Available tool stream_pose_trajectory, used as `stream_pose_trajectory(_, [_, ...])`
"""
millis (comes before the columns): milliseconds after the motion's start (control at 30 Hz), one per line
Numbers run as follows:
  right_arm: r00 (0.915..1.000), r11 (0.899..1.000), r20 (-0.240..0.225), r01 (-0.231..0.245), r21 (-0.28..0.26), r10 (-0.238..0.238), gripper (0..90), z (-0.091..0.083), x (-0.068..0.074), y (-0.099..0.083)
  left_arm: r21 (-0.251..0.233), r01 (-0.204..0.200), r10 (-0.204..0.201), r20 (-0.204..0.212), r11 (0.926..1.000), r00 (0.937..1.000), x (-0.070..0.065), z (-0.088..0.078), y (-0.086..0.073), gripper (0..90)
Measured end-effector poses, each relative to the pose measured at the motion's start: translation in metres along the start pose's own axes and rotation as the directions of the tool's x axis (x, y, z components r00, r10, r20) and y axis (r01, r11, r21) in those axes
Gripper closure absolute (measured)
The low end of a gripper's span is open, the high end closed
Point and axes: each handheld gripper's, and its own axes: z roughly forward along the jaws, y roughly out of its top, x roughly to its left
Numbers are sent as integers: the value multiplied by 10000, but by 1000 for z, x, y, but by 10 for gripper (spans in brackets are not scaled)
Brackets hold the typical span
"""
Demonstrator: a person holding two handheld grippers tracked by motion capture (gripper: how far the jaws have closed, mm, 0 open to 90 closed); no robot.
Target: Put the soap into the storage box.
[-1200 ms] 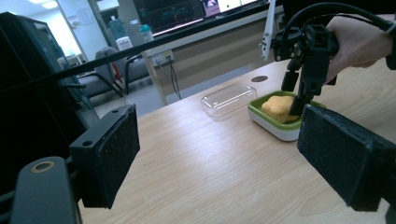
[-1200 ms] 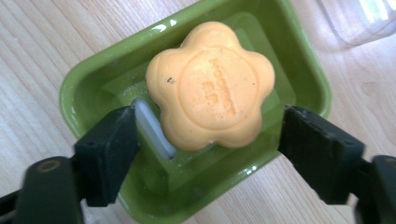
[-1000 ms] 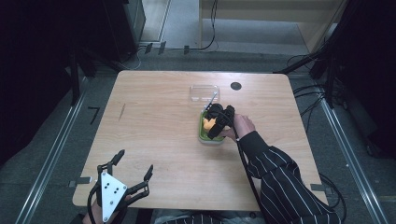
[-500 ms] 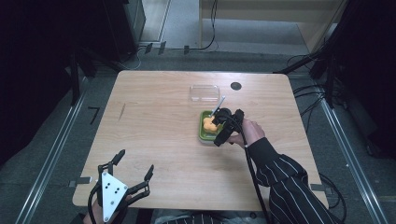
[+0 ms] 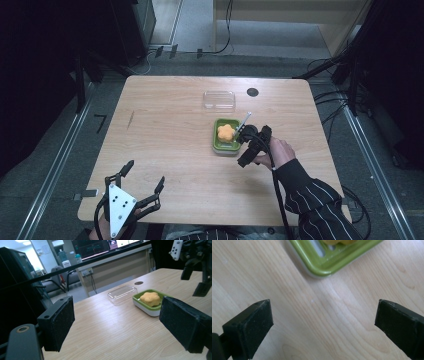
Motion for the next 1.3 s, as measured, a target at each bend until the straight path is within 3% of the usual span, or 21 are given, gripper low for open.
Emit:
stream_pose_trajectory(700, [9991, 9968, 138, -403, 695, 394, 18, 1, 16, -68, -4, 7, -7, 6, 10000, 10000, -1, 1, 0, 130])
stream_pose_trajectory(1300, [9963, 9936, -363, -740, 852, 773, 18, 13, 33, -119, -32, 11, -11, 24, 10000, 10000, -1, 1, 1, 130])
